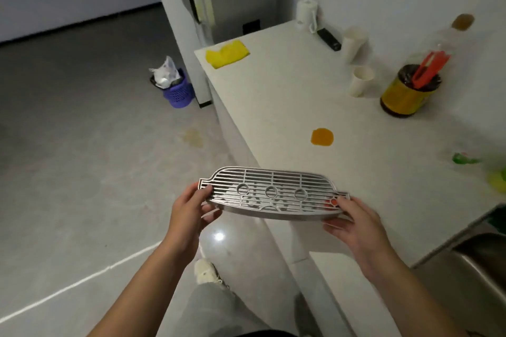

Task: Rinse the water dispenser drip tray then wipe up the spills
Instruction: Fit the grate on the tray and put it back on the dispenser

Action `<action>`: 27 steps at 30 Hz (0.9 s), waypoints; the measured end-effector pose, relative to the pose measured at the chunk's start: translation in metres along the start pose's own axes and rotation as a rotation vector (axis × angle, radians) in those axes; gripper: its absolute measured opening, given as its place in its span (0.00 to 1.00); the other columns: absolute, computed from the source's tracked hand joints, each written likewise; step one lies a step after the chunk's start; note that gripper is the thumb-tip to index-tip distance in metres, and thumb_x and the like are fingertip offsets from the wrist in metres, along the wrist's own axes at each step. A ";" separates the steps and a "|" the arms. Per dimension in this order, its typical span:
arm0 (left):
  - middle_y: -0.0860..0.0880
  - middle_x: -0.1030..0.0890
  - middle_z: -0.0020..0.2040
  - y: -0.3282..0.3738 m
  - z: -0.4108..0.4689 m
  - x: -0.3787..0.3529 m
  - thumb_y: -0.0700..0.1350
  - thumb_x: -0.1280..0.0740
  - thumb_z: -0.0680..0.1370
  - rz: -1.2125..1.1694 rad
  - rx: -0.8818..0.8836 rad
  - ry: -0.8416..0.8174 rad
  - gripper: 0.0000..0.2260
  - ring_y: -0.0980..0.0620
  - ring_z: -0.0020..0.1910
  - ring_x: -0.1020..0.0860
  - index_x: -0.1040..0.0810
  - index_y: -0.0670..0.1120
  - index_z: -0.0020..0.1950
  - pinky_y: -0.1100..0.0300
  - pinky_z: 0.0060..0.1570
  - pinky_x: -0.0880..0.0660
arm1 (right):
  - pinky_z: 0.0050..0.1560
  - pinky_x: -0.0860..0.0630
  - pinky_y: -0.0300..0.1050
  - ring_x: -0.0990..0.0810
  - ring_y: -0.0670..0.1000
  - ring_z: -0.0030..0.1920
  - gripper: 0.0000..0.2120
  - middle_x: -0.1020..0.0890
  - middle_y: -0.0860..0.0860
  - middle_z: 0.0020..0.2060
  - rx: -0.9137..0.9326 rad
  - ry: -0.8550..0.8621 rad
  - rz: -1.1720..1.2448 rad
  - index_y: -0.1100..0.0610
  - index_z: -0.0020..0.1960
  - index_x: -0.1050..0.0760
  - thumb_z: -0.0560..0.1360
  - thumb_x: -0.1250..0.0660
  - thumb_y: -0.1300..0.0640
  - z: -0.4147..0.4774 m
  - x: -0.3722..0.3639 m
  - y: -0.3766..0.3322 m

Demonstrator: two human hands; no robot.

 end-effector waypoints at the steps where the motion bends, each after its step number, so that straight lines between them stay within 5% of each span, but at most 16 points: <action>1: 0.45 0.12 0.55 0.008 0.012 0.018 0.43 0.35 0.84 -0.013 -0.009 0.018 0.09 0.48 0.48 0.13 0.16 0.48 0.60 0.55 0.47 0.16 | 0.44 0.17 0.50 0.12 0.54 0.44 0.09 0.11 0.56 0.49 0.006 -0.024 -0.026 0.58 0.58 0.17 0.82 0.34 0.57 0.010 -0.025 -0.001; 13: 0.46 0.12 0.53 0.145 0.190 0.192 0.43 0.34 0.83 -0.048 -0.039 0.137 0.09 0.50 0.47 0.15 0.18 0.48 0.60 0.48 0.56 0.18 | 0.50 0.19 0.53 0.12 0.57 0.50 0.11 0.12 0.58 0.52 -0.004 -0.177 -0.159 0.56 0.58 0.17 0.82 0.35 0.54 0.124 -0.314 -0.029; 27: 0.47 0.14 0.47 0.302 0.477 0.243 0.45 0.32 0.81 -0.003 -0.067 0.186 0.09 0.53 0.34 0.20 0.17 0.48 0.60 0.51 0.50 0.19 | 0.43 0.16 0.46 0.11 0.55 0.50 0.10 0.11 0.52 0.52 -0.031 -0.224 -0.109 0.44 0.56 0.17 0.83 0.36 0.54 0.346 -0.556 -0.097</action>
Point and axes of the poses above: each hand's wrist, its own z-axis towards the middle knuckle, its own x-axis out of the back of the hand, y = z × x, the point moved 1 cm from there along z, towards the middle knuckle
